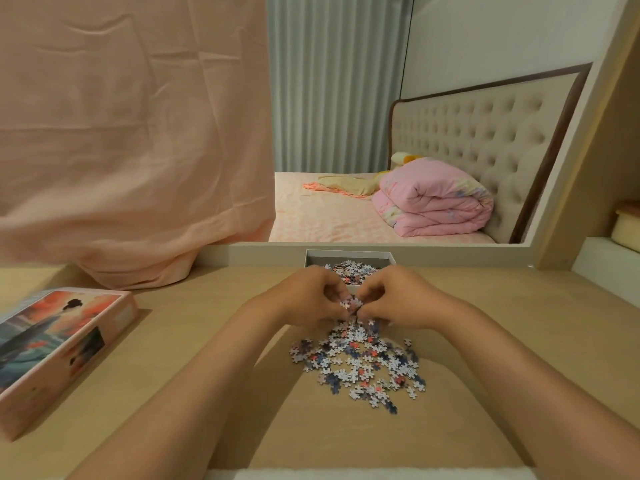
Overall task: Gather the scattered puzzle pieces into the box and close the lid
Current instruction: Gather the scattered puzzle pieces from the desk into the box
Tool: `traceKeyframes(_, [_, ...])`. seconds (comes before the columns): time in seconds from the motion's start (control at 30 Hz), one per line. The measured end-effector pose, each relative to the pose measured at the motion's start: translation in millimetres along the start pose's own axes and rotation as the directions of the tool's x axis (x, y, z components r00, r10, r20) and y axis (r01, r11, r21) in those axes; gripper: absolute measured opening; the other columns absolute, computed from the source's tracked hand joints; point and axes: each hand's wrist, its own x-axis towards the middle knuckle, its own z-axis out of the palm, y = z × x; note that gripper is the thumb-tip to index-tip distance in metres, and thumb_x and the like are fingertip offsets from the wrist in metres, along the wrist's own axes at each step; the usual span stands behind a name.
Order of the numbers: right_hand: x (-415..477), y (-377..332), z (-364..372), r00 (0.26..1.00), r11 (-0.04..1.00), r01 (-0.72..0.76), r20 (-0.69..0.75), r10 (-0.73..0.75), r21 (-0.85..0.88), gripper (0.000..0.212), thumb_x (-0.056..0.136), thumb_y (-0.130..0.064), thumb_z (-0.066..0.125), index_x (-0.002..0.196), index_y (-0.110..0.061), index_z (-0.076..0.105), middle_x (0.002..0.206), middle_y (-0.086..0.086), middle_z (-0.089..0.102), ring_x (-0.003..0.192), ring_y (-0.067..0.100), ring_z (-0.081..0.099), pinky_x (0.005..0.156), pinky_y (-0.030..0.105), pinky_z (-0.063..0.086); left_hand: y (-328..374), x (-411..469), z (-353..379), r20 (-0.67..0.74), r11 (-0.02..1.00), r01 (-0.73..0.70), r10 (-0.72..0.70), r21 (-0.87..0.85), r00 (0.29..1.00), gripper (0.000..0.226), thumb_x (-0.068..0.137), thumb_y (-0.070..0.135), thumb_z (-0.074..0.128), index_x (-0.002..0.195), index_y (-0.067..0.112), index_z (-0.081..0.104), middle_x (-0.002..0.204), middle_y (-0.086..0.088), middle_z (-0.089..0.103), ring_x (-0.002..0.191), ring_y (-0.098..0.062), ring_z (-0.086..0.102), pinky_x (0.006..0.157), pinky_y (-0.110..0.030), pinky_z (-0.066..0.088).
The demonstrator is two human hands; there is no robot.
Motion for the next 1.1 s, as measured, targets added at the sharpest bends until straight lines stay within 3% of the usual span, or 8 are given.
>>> traceKeyframes(0.2, [23.5,-8.1,-8.4,0.965,0.955,0.011,-0.252,0.067,0.295,0.017,0.082,0.000,0.076,0.096,-0.009,0.075,0.080,0.004,0.073,0.059,0.017,0.069,0.065,0.033,0.062,-7.5,21.5,-10.8,-0.282,0.975,-0.066,0.003,-0.213,0.959,0.010,0.082,0.021,0.077,0.087,0.019,0.068,0.075,-0.001,0.067,0.065,-0.020,0.063,0.065,-0.039,0.057])
traceKeyframes(0.33, [47.3,-9.9,-5.8,0.932,0.984,0.029,-0.360,0.037,0.175,0.016,0.084,-0.006,0.074,0.084,-0.022,0.078,0.072,-0.001,0.073,0.055,0.013,0.065,0.059,0.027,0.052,-16.7,35.7,-6.1,-0.450,0.982,-0.058,-0.030,-0.182,0.893,0.011,0.083,0.025,0.076,0.091,0.020,0.069,0.081,0.005,0.067,0.070,-0.010,0.061,0.062,-0.025,0.046])
traceKeyframes(0.5, [60.1,1.1,4.3,0.959,0.990,-0.030,-0.283,-0.010,-0.137,0.023,0.096,-0.021,0.061,0.114,-0.025,0.075,0.108,-0.001,0.075,0.094,0.015,0.066,0.078,0.026,0.047,-32.7,34.0,-0.1,-0.340,0.998,-0.011,-0.012,-0.064,0.940,0.034,0.088,0.022,0.071,0.121,0.020,0.068,0.103,0.007,0.070,0.091,-0.010,0.064,0.087,-0.031,0.052])
traceKeyframes(0.67, [55.8,0.6,7.4,0.940,0.982,-0.022,-0.338,-0.044,-0.189,0.013,0.091,-0.028,0.068,0.097,-0.028,0.079,0.091,-0.008,0.075,0.084,0.009,0.064,0.079,0.029,0.051,-32.9,31.0,-5.6,-0.325,0.989,-0.016,0.064,0.146,0.944,0.016,0.089,0.029,0.068,0.104,0.028,0.074,0.099,0.011,0.069,0.091,-0.011,0.062,0.081,-0.030,0.047])
traceKeyframes(0.77, [53.4,-1.8,10.6,0.974,0.979,0.011,-0.220,-0.057,-0.205,0.015,0.092,-0.032,0.065,0.094,-0.029,0.080,0.090,-0.012,0.074,0.081,0.007,0.063,0.074,0.028,0.049,-33.7,29.4,-3.8,-0.261,0.952,0.011,0.073,0.305,0.963,0.023,0.097,0.038,0.053,0.106,0.034,0.074,0.103,0.010,0.073,0.098,-0.014,0.062,0.084,-0.032,0.036])
traceKeyframes(0.9, [43.4,-0.4,1.9,0.968,0.976,0.044,-0.233,-0.095,-0.213,0.017,0.094,-0.029,0.062,0.100,-0.029,0.078,0.084,-0.022,0.064,0.075,-0.004,0.054,0.069,0.019,0.039,-33.4,25.9,-8.1,-0.253,0.970,-0.026,0.088,0.240,0.964,0.023,0.095,0.041,0.054,0.110,0.036,0.072,0.112,0.010,0.069,0.103,-0.014,0.059,0.094,-0.038,0.042])
traceKeyframes(1.0, [26.3,-2.9,-11.0,0.948,0.979,0.083,-0.289,-0.135,-0.187,0.015,0.093,-0.026,0.064,0.099,-0.030,0.078,0.078,-0.024,0.063,0.070,-0.009,0.054,0.065,0.010,0.036,-23.5,23.3,-12.7,-0.261,0.957,-0.078,0.153,0.278,0.953,0.023,0.093,0.043,0.057,0.111,0.038,0.069,0.110,0.011,0.061,0.098,-0.012,0.055,0.090,-0.037,0.043])
traceKeyframes(1.1, [2.9,-6.5,-18.6,0.981,0.984,0.094,-0.157,-0.117,-0.148,0.014,0.090,-0.025,0.068,0.098,-0.033,0.077,0.078,-0.022,0.067,0.069,-0.012,0.057,0.067,0.015,0.042,-4.9,16.5,-15.0,-0.213,0.966,-0.113,0.165,0.234,0.963,0.017,0.090,0.040,0.060,0.102,0.036,0.072,0.101,0.015,0.060,0.087,-0.006,0.056,0.081,-0.032,0.048])
